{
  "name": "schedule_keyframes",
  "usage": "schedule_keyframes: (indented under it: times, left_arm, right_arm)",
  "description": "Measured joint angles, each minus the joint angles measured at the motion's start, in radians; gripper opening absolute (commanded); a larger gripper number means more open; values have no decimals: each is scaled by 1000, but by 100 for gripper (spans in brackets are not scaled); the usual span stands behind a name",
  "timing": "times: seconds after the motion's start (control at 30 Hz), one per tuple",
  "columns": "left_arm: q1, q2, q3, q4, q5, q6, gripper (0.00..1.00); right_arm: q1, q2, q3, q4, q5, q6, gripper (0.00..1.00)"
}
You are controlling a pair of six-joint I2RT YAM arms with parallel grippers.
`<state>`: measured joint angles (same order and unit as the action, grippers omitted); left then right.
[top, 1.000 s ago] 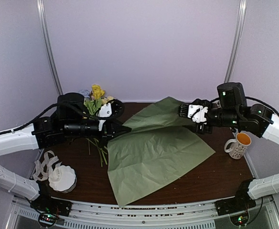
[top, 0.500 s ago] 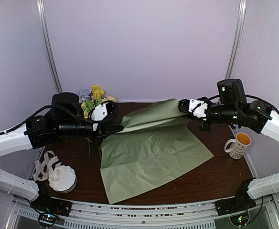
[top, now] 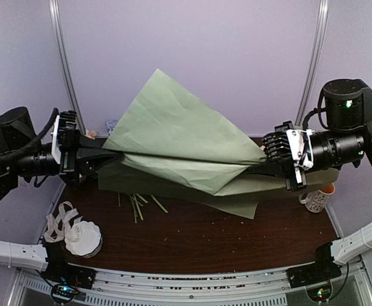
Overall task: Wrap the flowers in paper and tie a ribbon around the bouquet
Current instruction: Unfold the folded wrapping paper at the center of the board.
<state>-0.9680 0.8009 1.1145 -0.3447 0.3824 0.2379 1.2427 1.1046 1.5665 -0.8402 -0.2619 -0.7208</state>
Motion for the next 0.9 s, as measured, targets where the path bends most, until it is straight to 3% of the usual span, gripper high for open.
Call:
schedule_keyframes:
  times: [0.17,0.33,0.57,0.9]
  left_arm:
    - [8,4,62,-93,-2,-1,0]
    - [13,81,195,-157,-117,-13,0]
    - [77,365,488,-219,-330,-32,0]
    - [266,851,727,-278,-315,-84,0]
  right_arm:
    - [42,53,84,-19,54,91,0]
    - [14,65,85,53,203,237,0]
    - [-261,148,99,158,313,540,0]
    - [-551,279,-48,275,270,847,0]
